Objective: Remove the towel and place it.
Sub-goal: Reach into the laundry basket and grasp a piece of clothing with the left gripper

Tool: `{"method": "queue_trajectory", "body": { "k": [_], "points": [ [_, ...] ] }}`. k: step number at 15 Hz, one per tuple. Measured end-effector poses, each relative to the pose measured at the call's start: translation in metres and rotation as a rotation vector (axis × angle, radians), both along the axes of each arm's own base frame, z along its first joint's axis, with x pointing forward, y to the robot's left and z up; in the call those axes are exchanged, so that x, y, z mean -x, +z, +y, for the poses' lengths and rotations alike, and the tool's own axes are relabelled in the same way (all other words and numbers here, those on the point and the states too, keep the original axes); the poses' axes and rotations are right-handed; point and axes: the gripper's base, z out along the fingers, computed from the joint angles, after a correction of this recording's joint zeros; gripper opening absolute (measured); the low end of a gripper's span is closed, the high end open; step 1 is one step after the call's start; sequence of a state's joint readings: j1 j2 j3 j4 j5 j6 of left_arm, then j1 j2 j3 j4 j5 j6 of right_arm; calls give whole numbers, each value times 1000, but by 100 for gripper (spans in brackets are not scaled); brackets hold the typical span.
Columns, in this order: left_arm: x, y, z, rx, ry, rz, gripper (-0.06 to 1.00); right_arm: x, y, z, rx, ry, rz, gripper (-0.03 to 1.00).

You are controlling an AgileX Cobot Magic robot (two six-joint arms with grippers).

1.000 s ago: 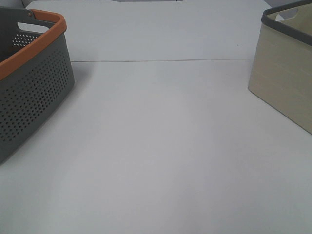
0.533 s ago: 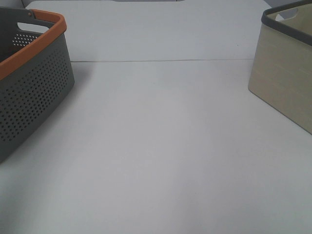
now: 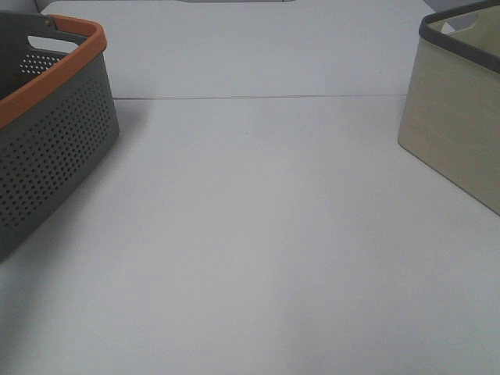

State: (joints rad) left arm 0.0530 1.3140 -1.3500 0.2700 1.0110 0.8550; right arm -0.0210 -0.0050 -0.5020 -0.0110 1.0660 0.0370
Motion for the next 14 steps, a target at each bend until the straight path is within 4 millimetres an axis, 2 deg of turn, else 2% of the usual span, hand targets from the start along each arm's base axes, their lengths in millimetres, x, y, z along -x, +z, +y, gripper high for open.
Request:
{"method": "queue_trajectory", "body": {
  "k": [1,3,7,11,13,14],
  "points": [
    [-37,-22,3,-39,-57,-28,93,0,0,0,0,0,0,67],
    [-62,-46,4,-59,-90,6,93,0,0,0,0,0,0,67],
    [-119,-121,7,-136,-200,92,93,0,0,0,0,0,0,67],
    [-152,-172,4,-129,-271,43,93,0,0,0,0,0,0,67],
    [-158,-184,4,-125,-276,58,93,0,0,0,0,0,0,67],
    [-170,-197,5,-124,-278,74,93,0,0,0,0,0,0,67]
  ]
}}
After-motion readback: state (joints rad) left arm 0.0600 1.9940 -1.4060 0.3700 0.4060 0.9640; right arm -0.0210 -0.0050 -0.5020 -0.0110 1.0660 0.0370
